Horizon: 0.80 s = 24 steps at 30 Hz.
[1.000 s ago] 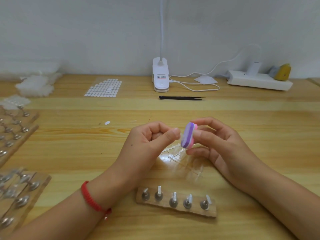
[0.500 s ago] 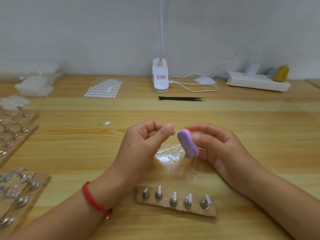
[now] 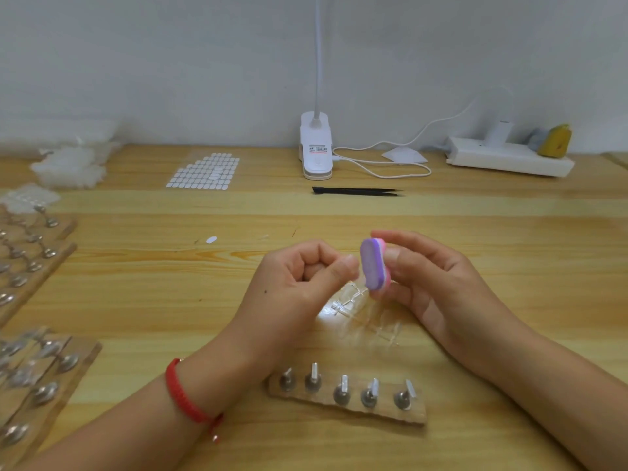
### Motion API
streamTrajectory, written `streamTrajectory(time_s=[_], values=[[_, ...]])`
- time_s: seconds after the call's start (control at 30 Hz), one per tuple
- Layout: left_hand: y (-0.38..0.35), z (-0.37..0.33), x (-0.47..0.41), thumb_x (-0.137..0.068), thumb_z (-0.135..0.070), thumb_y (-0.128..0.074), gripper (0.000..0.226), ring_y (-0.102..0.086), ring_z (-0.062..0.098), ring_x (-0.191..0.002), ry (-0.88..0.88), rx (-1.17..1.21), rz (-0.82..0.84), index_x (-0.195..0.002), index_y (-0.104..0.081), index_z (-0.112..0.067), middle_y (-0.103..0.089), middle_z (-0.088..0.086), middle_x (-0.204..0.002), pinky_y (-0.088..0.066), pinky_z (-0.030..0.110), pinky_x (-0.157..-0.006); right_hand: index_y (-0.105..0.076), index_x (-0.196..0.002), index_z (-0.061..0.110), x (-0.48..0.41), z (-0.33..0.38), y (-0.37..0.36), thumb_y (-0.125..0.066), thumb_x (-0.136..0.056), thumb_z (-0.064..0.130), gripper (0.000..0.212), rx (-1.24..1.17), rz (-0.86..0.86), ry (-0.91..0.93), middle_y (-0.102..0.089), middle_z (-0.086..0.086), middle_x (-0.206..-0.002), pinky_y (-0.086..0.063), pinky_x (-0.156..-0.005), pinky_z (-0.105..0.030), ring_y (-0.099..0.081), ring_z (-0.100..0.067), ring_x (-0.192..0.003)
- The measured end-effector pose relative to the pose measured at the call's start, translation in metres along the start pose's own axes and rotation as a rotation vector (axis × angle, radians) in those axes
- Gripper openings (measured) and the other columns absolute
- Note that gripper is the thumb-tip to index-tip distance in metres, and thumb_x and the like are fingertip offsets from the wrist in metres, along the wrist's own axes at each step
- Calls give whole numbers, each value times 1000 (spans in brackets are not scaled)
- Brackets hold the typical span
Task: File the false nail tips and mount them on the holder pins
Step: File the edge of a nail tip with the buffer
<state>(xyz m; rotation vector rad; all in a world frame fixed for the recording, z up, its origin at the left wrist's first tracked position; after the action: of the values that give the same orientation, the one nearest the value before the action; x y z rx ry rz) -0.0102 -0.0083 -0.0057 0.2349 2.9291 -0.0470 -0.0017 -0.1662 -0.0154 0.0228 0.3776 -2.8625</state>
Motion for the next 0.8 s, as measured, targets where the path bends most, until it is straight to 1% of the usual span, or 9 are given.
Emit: streamTrajectory(time_s=[0.07,0.13,0.23,0.33,0.43,0.53,0.6,0.7,0.8], values=[[0,1,1,-73,-36,-62,24,-20,4,-40,2,-27,-10,-66,-64,-13,-26,-5,-46,-24,8,-41,-78,-91,22,2,0,-2,-69,-75,14,20,45,48,-4,-74,-5,-82,-55,-61,-21,-68,-14,-66],[2,1,0,-72,-39,-62,24,-20,5,-41,-2,-37,-59,-67,-65,-15,-25,-5,-47,-25,9,-41,-78,-88,22,4,2,-4,-66,-76,11,20,68,79,-19,-74,-5,-81,-55,-62,-22,-69,-14,-67],[5,0,-2,-72,-38,-62,22,-21,6,-41,-7,-22,-87,-68,-69,-18,-25,-1,-50,-25,8,-41,-78,-83,21,2,2,-3,-65,-73,9,20,-18,40,-29,-73,-6,-77,-55,-61,-21,-69,-15,-66],[3,0,-1,-73,-39,-62,24,-20,6,-41,-14,-22,-49,-69,-70,-18,-25,-1,-49,-24,7,-41,-78,-81,22,1,2,0,-68,-71,9,20,-73,4,-30,-73,-8,-78,-56,-61,-22,-71,-16,-68],[1,-1,-1,-74,-38,-62,25,-20,7,-43,-15,-20,-19,-71,-70,-14,-24,3,-51,-25,7,-42,-77,-82,21,3,4,-3,-69,-70,9,19,-22,64,-26,-74,-7,-79,-56,-63,-23,-71,-16,-70],[2,-1,-1,-73,-38,-62,23,-20,6,-42,-13,-13,-39,-68,-68,-17,-24,-1,-49,-27,6,-43,-78,-82,20,4,4,-5,-66,-73,8,20,33,115,-47,-73,-3,-76,-55,-61,-22,-69,-13,-66],[2,-1,-1,-73,-37,-61,22,-20,5,-41,-9,-5,-42,-67,-67,-17,-23,-3,-49,-27,4,-42,-78,-82,20,3,4,-4,-65,-72,9,20,-1,93,-51,-72,-3,-75,-54,-59,-21,-68,-11,-64],[0,-1,0,-74,-36,-62,27,-20,4,-40,4,-13,6,-73,-68,-9,-24,7,-51,-29,3,-43,-79,-85,22,2,3,-2,-66,-71,12,21,-50,40,-45,-74,-4,-80,-55,-61,-21,-70,-12,-68],[-1,0,1,-75,-38,-64,33,-21,8,-45,-5,-46,29,-75,-68,-5,-27,9,-55,-31,8,-48,-80,-87,22,2,3,-3,-67,-71,13,22,-16,80,-60,-75,-3,-81,-55,-61,-21,-70,-11,-69]])
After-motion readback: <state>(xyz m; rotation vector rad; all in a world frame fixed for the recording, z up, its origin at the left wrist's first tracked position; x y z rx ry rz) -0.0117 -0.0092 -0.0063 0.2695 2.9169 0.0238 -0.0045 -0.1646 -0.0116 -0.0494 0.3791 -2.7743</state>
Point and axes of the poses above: each hand's wrist, its own x-axis away from the middle knuckle, its own y-axis out of the back of the hand, z = x × y, the point moved 3 cm from there along -x, towards the middle knuckle
